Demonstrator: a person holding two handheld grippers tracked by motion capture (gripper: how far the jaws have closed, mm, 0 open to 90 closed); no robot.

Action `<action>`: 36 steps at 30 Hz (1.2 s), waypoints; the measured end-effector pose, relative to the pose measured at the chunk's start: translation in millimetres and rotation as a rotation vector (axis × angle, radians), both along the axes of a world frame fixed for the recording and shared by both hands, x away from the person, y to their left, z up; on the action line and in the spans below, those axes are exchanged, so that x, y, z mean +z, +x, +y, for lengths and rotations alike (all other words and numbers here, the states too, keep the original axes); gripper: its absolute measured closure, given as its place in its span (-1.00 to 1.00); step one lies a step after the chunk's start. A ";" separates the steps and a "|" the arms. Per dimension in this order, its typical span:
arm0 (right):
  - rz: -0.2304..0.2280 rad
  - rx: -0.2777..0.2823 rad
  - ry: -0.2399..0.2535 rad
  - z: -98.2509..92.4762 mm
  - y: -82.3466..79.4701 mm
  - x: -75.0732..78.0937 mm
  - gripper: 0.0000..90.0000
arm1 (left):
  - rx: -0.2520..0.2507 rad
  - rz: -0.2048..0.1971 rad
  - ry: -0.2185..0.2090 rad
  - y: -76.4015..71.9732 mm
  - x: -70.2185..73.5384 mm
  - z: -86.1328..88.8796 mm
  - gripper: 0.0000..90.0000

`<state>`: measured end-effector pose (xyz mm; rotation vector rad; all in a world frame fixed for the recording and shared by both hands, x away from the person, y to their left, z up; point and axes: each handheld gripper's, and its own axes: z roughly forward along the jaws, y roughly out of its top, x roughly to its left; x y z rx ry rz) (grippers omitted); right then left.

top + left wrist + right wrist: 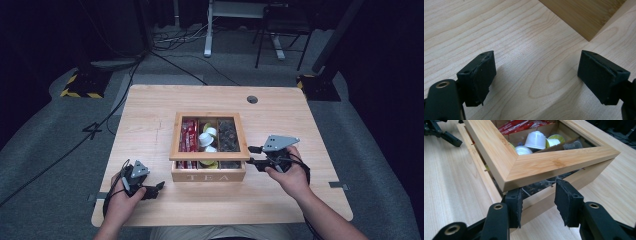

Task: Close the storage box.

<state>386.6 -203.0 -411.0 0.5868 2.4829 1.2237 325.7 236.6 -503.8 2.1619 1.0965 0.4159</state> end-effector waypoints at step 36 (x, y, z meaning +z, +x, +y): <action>0.097 0.003 0.034 2.4 -12.8 -12.3 -0.19 | -0.002 0.001 -0.003 0.8 -0.2 -3.0 -0.66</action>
